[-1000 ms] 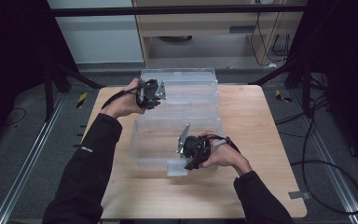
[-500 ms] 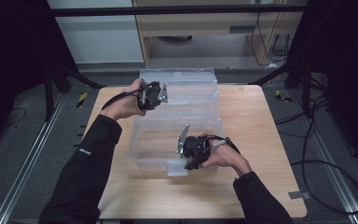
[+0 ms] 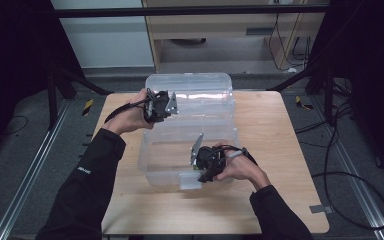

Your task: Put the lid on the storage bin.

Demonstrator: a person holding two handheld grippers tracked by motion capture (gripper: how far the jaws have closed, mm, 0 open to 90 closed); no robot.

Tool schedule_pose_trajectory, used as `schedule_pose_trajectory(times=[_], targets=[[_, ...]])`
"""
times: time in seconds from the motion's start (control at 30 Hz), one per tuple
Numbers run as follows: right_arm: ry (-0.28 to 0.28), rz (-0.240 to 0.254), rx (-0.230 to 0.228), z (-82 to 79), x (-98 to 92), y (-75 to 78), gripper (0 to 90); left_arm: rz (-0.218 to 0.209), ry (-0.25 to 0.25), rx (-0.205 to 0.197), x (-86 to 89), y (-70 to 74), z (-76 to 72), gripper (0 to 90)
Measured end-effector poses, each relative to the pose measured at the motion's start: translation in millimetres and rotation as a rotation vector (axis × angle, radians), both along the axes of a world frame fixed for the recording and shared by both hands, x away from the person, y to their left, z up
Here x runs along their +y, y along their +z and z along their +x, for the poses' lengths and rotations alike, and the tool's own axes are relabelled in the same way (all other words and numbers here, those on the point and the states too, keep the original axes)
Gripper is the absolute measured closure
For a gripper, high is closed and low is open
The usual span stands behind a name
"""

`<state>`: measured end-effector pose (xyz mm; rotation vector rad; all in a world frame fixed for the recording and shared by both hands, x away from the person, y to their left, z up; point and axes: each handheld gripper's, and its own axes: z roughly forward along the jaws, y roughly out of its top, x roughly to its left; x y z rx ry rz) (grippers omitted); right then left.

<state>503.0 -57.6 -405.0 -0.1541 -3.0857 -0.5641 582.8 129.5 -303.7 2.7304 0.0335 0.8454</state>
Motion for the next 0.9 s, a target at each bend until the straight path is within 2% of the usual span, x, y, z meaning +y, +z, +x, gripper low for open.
schedule_pose_trajectory(times=[0.4,0.73,0.9], targets=[[0.001,0.001,0.002,-1.0,0.0,0.0,67.1,-0.039,-0.013,-0.016,5.5,0.3,-25.2,83.7],[0.005,0.001,-0.004,-1.9,-0.3,0.0,67.0,-0.037,-0.031,-0.037,9.3,-1.0,-44.9,83.0],[0.006,0.003,-0.004,-2.4,-0.3,-0.1,66.9,-0.052,-0.032,-0.039,11.6,-3.5,-53.8,82.7]])
